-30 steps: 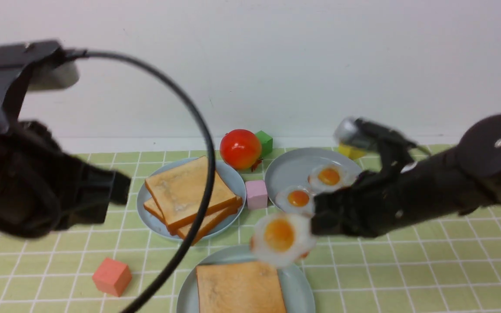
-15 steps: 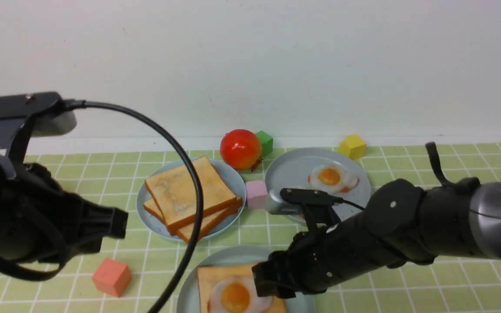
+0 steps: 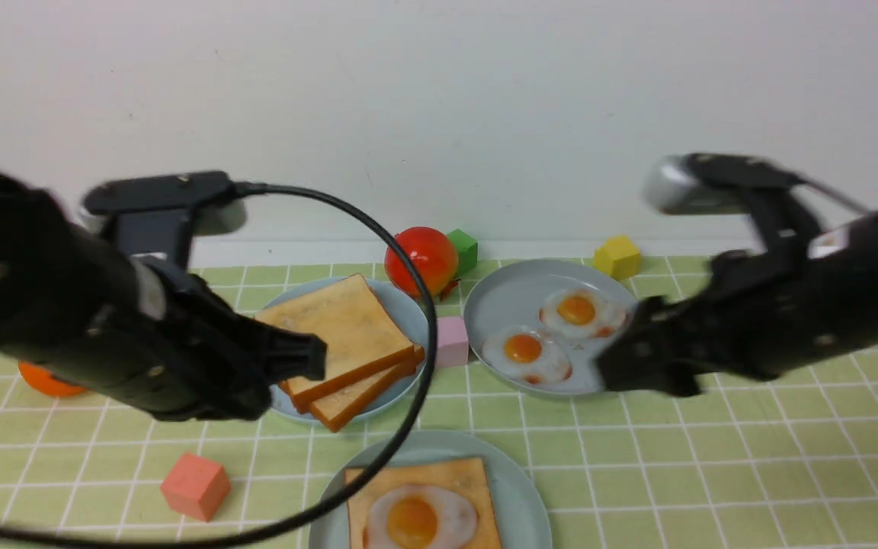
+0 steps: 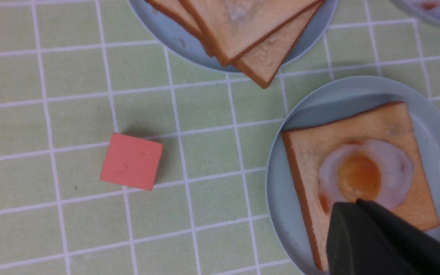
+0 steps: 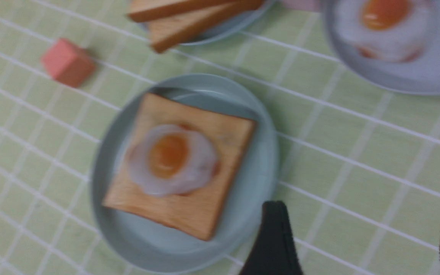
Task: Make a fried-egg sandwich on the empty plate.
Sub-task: Use the left arm to grab a slice of bread
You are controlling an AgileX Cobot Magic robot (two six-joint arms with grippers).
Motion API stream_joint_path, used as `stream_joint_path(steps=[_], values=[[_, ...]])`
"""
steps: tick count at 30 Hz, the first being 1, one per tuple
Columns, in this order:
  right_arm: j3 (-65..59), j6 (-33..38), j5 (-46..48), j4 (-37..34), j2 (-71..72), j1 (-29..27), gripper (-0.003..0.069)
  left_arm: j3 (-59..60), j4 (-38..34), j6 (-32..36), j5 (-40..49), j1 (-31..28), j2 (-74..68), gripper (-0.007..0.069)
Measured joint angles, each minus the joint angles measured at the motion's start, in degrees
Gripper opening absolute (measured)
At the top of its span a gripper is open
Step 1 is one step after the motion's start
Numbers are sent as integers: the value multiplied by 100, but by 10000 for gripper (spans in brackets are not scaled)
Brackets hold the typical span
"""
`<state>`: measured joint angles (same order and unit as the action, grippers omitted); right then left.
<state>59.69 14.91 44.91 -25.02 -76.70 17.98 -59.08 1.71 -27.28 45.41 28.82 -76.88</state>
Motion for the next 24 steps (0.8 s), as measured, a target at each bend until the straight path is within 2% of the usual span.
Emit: stream_joint_path(steps=[1, 3, 4, 5, 7, 9, 11, 14, 15, 16, 21, 24], values=[[0, -62, 0, 88, 28, -19, 537, -22, -15, -2, -3, 0, -38, 6], [0, -790, 206, 912, 394, -137, 484, -356, -292, 168, 107, -374, -467, 6], [0, -829, 240, 945, 423, -136, 474, -383, -350, 213, 122, -453, -496, 6], [0, -996, 379, 1042, 672, -131, 431, -601, -616, 381, 179, -801, -730, 6], [-5, -982, 490, 1007, 834, -74, 384, -707, -877, 484, 198, -1130, -860, 6], [-44, -855, 595, 807, 1075, 97, 307, -786, -1245, 524, 165, -1496, -1051, 7], [-145, -797, 656, 463, 1273, 336, 190, -812, -1801, 534, 38, -1961, -1350, 18], [-301, -770, 753, 168, 1381, 642, 23, -812, -2095, 545, -267, -2162, -1808, 66], [-301, -771, 758, 167, 1381, 658, 17, -812, -2107, 545, -291, -2161, -1836, 70], [-337, -769, 787, 153, 1385, 747, -8, -812, -2200, 546, -481, -2168, -2024, 109], [-354, -750, 801, 118, 1385, 811, -13, -818, -2556, 797, -951, -2134, -2543, 248], [-354, -750, 801, 118, 1385, 822, -13, -818, -2902, 1129, -1047, -2134, -2709, 288]])
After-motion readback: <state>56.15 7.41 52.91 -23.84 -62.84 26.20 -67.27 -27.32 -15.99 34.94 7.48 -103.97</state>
